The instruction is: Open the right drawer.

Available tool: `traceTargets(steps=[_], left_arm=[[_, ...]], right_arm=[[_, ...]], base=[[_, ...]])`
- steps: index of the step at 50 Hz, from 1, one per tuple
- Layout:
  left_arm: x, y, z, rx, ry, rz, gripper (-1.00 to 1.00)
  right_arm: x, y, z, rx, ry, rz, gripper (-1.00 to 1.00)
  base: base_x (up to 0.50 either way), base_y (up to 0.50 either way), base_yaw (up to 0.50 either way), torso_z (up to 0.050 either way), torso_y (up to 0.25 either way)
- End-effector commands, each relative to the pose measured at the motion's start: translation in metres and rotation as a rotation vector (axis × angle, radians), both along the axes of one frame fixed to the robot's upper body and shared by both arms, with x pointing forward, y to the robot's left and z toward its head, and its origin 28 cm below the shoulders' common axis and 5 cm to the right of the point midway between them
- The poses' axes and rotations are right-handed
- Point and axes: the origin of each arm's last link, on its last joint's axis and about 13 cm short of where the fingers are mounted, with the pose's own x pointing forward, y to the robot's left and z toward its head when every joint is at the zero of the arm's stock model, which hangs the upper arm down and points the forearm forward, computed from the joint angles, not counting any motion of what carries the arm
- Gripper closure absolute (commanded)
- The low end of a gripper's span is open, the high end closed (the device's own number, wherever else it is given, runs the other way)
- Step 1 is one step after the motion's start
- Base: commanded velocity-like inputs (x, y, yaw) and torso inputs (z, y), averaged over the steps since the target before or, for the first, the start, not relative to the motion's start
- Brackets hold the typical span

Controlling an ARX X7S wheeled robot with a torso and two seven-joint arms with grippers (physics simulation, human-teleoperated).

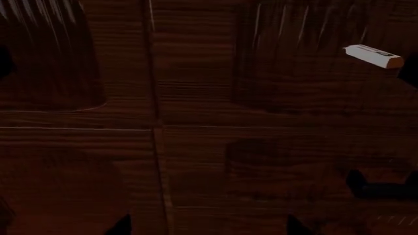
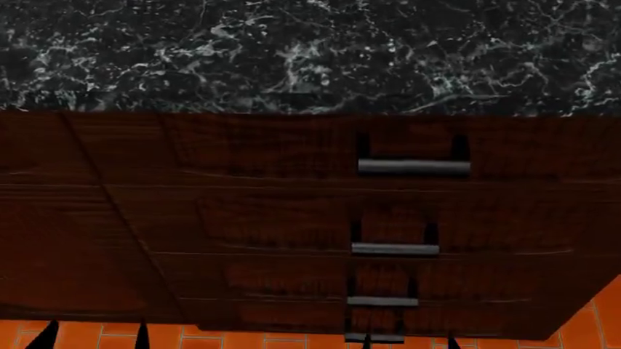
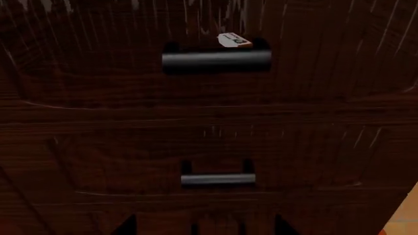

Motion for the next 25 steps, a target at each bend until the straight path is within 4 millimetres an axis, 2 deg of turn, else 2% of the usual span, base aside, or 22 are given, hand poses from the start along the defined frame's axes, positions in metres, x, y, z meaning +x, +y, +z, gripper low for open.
traceTargets(steps=[1, 3, 25], left_arm=[[0.0003, 0.0001, -0.0007, 0.004, -0.002, 0.0, -1.0], [0.0002, 0.0001, -0.0009, 0.009, -0.001, 0.001, -1.0], [-0.0013, -0.0002, 0.0003, -0.016, -0.005, -0.006, -1.0]], right_arm=[[0.0001, -0.0003, -0.0001, 0.005, -0.003, -0.001, -1.0], [0.0004, -0.0001, -0.0003, 0.006, -0.005, 0.002, -1.0], [-0.0011, 0.0, 0.0029, 0.015, -0.027, 0.014, -1.0]], base=[[0.0, 0.0, 0.0, 0.0, -0.25], [0.0, 0.0, 0.0, 0.0, -0.25], [0.0, 0.0, 0.0, 0.0, 0.0]])
